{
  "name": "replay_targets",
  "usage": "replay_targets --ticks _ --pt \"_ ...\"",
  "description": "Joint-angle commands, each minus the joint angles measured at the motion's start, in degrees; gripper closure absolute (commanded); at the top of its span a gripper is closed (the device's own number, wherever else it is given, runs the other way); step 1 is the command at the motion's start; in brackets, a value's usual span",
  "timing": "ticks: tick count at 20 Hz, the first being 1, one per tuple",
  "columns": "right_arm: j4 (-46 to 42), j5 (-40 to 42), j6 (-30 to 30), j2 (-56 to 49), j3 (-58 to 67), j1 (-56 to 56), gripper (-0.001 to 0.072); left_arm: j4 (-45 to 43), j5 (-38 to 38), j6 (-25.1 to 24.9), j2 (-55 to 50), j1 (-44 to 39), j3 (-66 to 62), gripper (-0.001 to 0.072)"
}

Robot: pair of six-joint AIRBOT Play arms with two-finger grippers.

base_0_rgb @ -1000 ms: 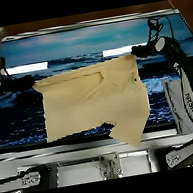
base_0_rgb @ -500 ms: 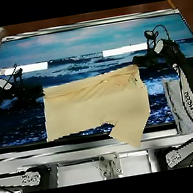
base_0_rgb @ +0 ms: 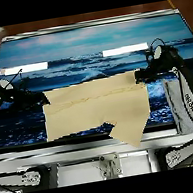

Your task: Fold the shirts.

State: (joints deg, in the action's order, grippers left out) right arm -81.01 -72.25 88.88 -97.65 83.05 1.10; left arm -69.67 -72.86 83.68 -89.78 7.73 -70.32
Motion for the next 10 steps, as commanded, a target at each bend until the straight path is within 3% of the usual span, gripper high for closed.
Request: replay_targets --ticks 1,4,7,10 --pt "-3.85 -7.85 -3.41 4.26 2.01 0.83 0.0145 -1.42 -8.41 -0.79 2.64 3.26 -0.5 0.0119" --pt "-14.38 -15.02 -4.63 11.61 0.68 4.94 0.0145 -2.05 -12.24 -3.78 10.45 9.6 4.59 0.0118" --pt "-3.56 -11.8 -4.7 21.03 -10.75 14.03 0.0145 -1.88 -8.02 -5.68 22.21 15.89 23.19 0.0115" --pt "5.88 -7.93 -8.15 27.28 -24.22 19.67 0.0145 2.29 -1.4 -12.28 30.49 21.05 40.92 0.0105"
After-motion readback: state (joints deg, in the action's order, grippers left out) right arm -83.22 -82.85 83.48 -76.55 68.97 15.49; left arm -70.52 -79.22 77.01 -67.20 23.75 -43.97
